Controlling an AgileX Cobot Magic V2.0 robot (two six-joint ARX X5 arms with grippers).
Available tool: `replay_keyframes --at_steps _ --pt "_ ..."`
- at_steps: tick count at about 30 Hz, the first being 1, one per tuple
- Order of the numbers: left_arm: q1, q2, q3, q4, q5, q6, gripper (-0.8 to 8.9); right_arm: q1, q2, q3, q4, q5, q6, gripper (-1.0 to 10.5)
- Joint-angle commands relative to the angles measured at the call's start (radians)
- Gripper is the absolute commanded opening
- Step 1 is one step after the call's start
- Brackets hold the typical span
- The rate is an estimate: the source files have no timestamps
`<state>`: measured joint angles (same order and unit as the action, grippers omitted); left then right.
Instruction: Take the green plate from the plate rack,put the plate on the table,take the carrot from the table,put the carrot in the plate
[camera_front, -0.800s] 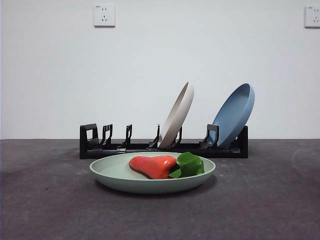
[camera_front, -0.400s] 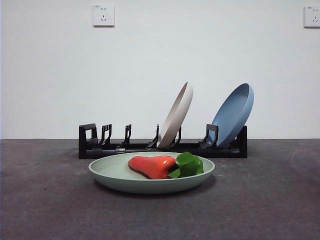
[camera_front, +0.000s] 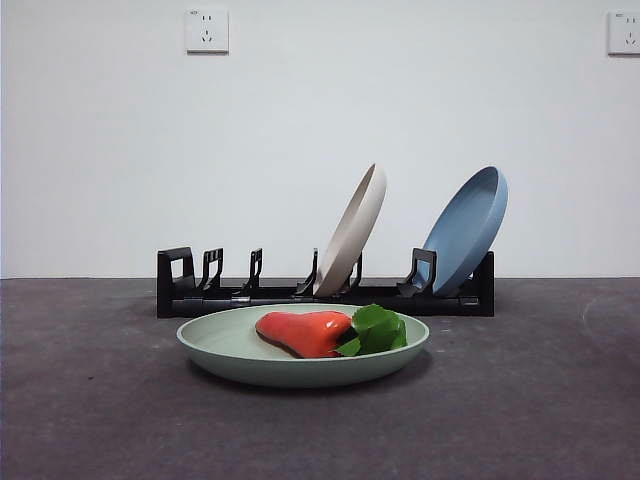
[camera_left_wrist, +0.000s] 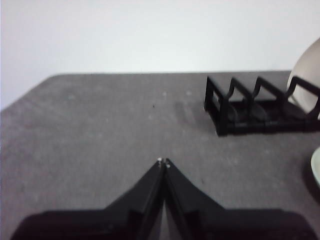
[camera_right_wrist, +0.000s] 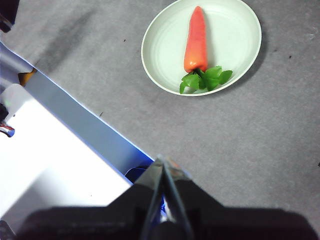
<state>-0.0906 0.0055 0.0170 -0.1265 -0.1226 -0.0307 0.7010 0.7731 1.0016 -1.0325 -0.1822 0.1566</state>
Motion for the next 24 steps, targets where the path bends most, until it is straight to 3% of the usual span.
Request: replay_keyframes --at_steps 1,24 --pt "0.004 -0.004 -0.013 -0.035 0.002 -0.02 -0.03 0.003 -0.002 -0.002 0.002 0.002 -0.008 0.0" --pt "0.004 -0.003 -0.013 -0.05 0.012 -0.029 -0.03 0.003 -0.002 -0.002 0.002 0.002 -0.008 0.0"
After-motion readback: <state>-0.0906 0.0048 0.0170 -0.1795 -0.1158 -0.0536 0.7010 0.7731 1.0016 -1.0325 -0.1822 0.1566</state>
